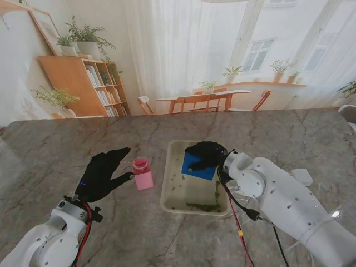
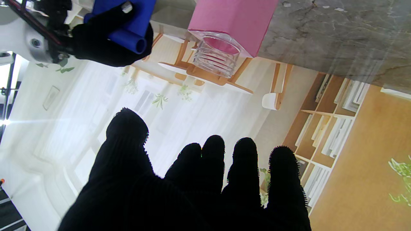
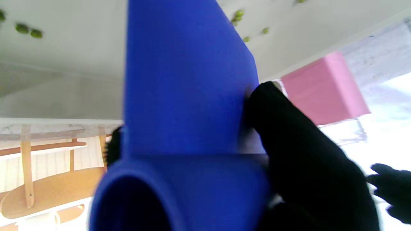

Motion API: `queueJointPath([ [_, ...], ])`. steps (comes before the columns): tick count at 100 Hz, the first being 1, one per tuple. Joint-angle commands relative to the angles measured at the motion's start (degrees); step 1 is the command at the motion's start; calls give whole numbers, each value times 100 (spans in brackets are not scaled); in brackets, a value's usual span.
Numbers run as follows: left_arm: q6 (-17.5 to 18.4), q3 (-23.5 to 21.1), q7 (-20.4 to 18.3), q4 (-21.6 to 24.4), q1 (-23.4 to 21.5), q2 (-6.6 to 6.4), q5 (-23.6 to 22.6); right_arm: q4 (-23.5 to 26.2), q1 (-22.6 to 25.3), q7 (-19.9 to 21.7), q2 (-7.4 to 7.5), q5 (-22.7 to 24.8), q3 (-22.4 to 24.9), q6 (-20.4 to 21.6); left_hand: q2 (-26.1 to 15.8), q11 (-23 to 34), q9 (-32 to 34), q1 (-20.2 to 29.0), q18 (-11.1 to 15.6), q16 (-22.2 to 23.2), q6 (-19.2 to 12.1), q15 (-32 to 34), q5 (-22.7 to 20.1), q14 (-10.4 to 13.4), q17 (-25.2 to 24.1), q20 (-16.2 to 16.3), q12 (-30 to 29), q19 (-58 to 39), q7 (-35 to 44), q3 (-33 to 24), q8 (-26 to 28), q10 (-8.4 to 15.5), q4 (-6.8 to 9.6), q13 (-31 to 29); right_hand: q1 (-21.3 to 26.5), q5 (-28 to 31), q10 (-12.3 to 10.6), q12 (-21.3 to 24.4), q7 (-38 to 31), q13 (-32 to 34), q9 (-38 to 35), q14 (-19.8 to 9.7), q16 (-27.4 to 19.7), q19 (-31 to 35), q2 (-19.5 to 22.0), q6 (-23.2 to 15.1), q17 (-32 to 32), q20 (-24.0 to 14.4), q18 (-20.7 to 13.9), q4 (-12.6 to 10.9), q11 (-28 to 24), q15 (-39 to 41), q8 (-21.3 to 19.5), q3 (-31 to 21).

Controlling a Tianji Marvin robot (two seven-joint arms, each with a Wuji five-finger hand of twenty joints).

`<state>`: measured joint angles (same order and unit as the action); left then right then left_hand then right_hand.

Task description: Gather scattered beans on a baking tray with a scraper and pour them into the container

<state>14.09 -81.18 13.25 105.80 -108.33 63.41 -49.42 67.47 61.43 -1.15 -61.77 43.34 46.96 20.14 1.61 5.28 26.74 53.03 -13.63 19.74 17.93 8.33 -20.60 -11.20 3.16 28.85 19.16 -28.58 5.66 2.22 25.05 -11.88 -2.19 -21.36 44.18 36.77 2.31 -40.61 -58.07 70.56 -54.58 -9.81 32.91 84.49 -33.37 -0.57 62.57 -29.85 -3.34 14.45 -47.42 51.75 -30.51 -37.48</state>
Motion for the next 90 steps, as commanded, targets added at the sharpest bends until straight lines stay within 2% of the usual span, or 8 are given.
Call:
queueJointPath([
  [1,54,44,-10,6,-4,7,25,-187,-270,29,-105,-27,-91,-36,-193,-24,57,95,-44,-13,-59,2,-83,60,4,-19,97,50,8,0,22,170,33,-94,499,41,-169,-63,-136,3,45,-239,130,-87,214,-485,17,126,16,-148,-153,320,-91,-567],
  [16,95,71,-19,-1,15,5,38,-764,-830,-216,-261,-176,-719,-133,-199,-25,55,95,-36,-14,-58,1,-80,71,15,-8,96,58,6,-1,21,174,33,-94,480,-71,-342,-145,-289,-228,309,-370,254,-119,190,-716,6,135,21,-137,-429,767,-95,-581],
  [28,108,77,-27,-7,19,5,56,-1077,-1179,-470,-371,-130,-1118,-253,-196,-22,62,92,-45,-12,-53,4,-84,54,17,-1,97,68,8,1,21,162,32,-104,495,-166,-367,-319,-401,-329,529,-596,399,16,186,-755,51,52,-85,-160,-578,1308,-85,-546],
  [44,120,79,-17,-7,16,7,61,-1434,-1543,-520,-552,-348,-1536,-438,-199,-25,54,85,-47,-11,-68,4,-84,70,22,12,95,76,9,3,20,169,32,-104,493,-247,-240,-440,-397,-427,709,-630,463,94,152,-680,72,25,-38,-165,-588,1641,-31,-480],
  [63,128,82,-15,0,12,9,73,-2017,-1979,-566,-803,-582,-2119,-433,-204,-24,57,95,-56,-10,-58,4,-91,66,26,24,94,82,11,-1,21,173,33,-105,352,-351,-131,-594,-310,-441,866,-800,511,302,31,-529,128,-35,-130,-172,-587,2030,-64,-502],
  [79,135,81,7,9,1,12,69,-2467,-2247,-803,-1025,-610,-2532,-423,-203,-27,50,88,-58,-9,-65,4,-87,63,32,35,92,84,10,3,21,171,31,-102,358,-538,-104,-1054,-417,-382,1080,-1230,658,762,-43,-338,258,-184,-442,-167,-1154,2676,-290,-569],
  [90,145,80,14,10,-3,13,70,-2731,-2365,-897,-1177,-683,-2716,-445,-204,-26,52,100,-55,-9,-58,3,-91,56,33,41,92,85,11,-1,22,163,33,-102,379,-687,-136,-1307,-611,-432,1173,-1303,682,847,-64,-258,262,-185,-461,-171,-1539,2868,-460,-574],
])
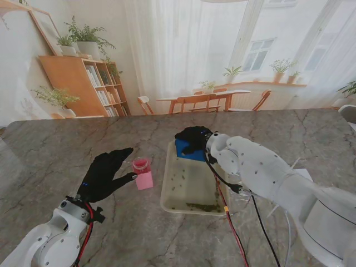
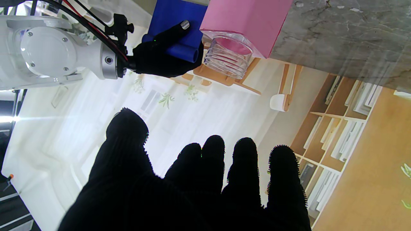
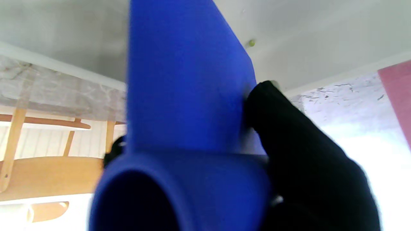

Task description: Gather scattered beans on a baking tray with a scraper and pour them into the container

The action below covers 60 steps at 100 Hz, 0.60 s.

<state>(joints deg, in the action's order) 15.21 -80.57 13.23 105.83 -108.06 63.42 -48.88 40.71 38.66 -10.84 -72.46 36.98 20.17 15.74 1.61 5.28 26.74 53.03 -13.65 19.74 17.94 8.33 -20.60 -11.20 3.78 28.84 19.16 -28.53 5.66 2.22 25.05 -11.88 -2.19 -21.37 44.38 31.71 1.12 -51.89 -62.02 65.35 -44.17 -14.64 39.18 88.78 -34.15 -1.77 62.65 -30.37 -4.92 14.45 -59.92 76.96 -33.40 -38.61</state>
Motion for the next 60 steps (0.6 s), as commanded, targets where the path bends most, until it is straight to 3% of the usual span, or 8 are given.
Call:
queueJointPath([
  [1,33,19,16,7,-30,12,17,-78,-98,66,-121,-53,-54,-5,-203,-28,46,97,-54,-9,-59,3,-90,55,-29,42,92,81,11,1,22,166,32,-101,360,-207,-21,-197,-238,85,143,-825,55,427,12,-135,251,-133,-307,-172,-320,360,-192,-464],
  [42,38,29,-3,15,-29,12,39,-1274,-405,-241,-714,-388,-623,376,-200,-26,48,96,-59,-5,-60,6,-90,59,-28,58,91,86,12,1,24,177,32,-104,395,-388,-297,-457,-724,76,145,-903,-25,501,38,-227,242,-90,-313,-183,-958,479,-714,-461],
  [60,20,35,-14,13,-26,11,47,-1562,-431,-283,-856,-486,-743,650,-197,-26,47,100,-67,-4,-56,7,-87,55,-28,62,91,89,10,-1,24,167,33,-107,364,-276,-385,-382,-657,176,14,-934,-63,570,25,-292,302,-84,-362,-178,-981,481,-676,-472],
])
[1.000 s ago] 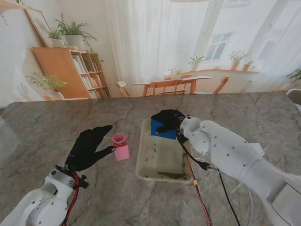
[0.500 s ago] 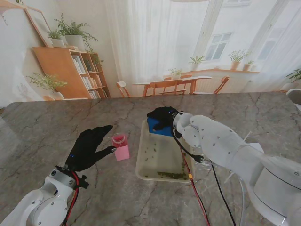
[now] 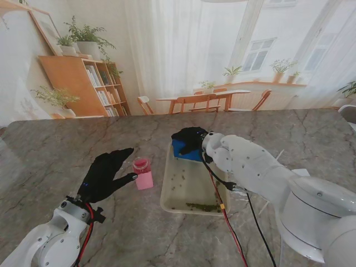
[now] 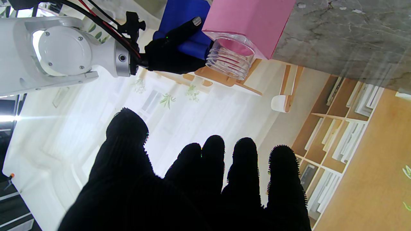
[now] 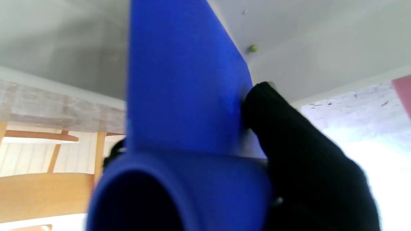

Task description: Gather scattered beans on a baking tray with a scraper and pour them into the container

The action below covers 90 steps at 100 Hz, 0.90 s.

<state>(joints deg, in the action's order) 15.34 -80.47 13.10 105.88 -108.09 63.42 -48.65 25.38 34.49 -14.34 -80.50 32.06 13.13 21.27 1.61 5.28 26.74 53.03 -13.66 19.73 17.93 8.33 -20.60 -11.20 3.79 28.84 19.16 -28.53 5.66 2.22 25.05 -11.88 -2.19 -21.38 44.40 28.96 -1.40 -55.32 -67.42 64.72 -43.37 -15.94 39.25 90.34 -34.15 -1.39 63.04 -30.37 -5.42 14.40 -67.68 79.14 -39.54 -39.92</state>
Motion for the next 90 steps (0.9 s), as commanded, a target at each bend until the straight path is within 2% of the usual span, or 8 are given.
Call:
queueJointPath([
  [1,6,24,-2,9,-23,11,25,-37,-14,65,-55,4,-44,112,-199,-25,50,102,-65,-4,-61,8,-89,60,-30,62,91,89,11,-2,24,172,33,-107,357,9,-134,-36,-111,251,-69,-808,-73,421,28,-333,265,-85,-319,-173,-204,260,-54,-342],
  [13,-4,16,8,20,-34,12,16,-94,13,93,-82,-51,-45,257,-203,-26,49,100,-60,-3,-64,9,-91,59,-26,65,91,86,12,1,24,177,33,-112,293,164,-144,77,-4,356,-211,-797,-121,496,55,-399,281,-107,-395,-162,-78,177,122,-326],
  [40,-14,-16,38,38,-64,17,0,-142,81,167,-50,-72,-104,613,-202,-25,48,100,-61,-1,-70,9,-92,59,-23,68,92,86,13,1,25,177,33,-114,203,317,-179,123,24,550,-382,-776,-166,628,-14,-483,311,-144,-480,-153,17,42,185,-365],
  [66,-15,-40,65,53,-91,20,-18,3,159,310,98,-20,-131,950,-199,-22,56,104,-75,2,-67,13,-90,47,-24,72,93,84,12,0,25,168,33,-118,68,430,-295,100,49,643,-518,-859,-115,683,-133,-664,323,-185,-608,-101,106,-12,223,-531],
  [90,-13,-51,83,62,-108,21,-30,424,310,512,339,27,9,1157,-201,-27,47,96,-72,3,-68,13,-89,55,-27,71,91,88,11,2,25,177,33,-121,7,471,-333,85,65,651,-562,-858,-98,662,-168,-751,315,-187,-584,-78,141,-30,241,-587],
])
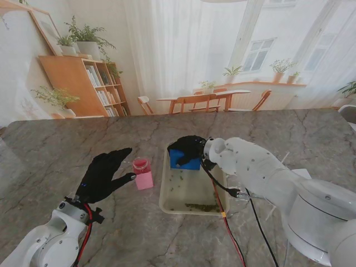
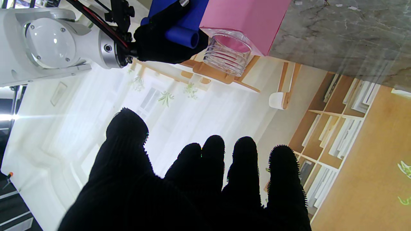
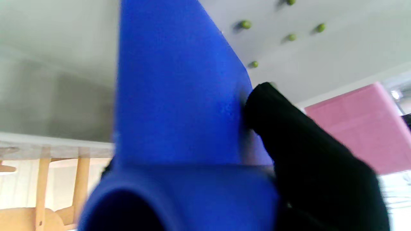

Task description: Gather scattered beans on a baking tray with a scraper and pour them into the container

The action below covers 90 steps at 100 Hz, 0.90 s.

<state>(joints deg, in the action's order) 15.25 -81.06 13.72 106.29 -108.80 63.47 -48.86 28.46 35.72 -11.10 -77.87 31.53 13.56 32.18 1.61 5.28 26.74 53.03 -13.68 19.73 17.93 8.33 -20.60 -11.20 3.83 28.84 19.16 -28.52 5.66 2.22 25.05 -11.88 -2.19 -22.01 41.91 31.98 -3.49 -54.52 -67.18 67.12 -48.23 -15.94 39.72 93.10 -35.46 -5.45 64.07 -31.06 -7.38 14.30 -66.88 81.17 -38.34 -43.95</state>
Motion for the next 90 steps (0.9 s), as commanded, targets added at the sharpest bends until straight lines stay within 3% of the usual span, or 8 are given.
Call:
queueJointPath([
  [1,-3,7,22,21,-38,17,-10,142,195,202,89,83,-25,70,-202,-27,48,96,-69,3,-69,12,-90,57,-32,71,91,87,11,2,25,176,33,-57,254,173,-124,5,41,411,-76,-858,-144,385,-38,-349,213,-118,-387,-67,62,-233,121,-187],
  [17,3,-4,55,33,-59,19,-30,526,350,368,278,99,153,59,-200,-26,48,94,-73,2,-64,10,-86,61,-34,71,91,90,10,3,25,175,32,-56,224,197,-160,-10,46,412,-108,-758,-168,322,-69,-366,188,-99,-310,-51,96,-342,118,-232],
  [31,-1,-17,88,41,-79,23,-47,866,498,576,446,77,309,24,-206,-27,45,100,-69,4,-65,12,-82,60,-35,70,91,93,8,-2,25,187,34,-57,168,226,-195,-29,59,369,-160,-326,-310,-31,-115,-411,102,105,137,-32,152,-819,132,-293],
  [40,-4,-27,103,49,-92,24,-57,1086,605,649,556,105,405,1,-200,-26,47,96,-71,4,-71,13,-92,60,-33,70,91,94,13,2,26,183,33,-61,161,232,-218,-26,63,343,-172,-225,-361,-141,-126,-418,68,187,229,-31,167,-969,139,-302],
  [90,5,-48,160,64,-129,29,-89,2125,1215,988,1007,254,954,-139,-200,-28,44,108,-76,5,-66,14,-88,47,-32,68,90,104,11,-2,26,178,34,-66,174,263,-179,-31,73,446,-207,-319,-348,1,-150,-391,124,177,62,-35,188,-933,147,-303],
])
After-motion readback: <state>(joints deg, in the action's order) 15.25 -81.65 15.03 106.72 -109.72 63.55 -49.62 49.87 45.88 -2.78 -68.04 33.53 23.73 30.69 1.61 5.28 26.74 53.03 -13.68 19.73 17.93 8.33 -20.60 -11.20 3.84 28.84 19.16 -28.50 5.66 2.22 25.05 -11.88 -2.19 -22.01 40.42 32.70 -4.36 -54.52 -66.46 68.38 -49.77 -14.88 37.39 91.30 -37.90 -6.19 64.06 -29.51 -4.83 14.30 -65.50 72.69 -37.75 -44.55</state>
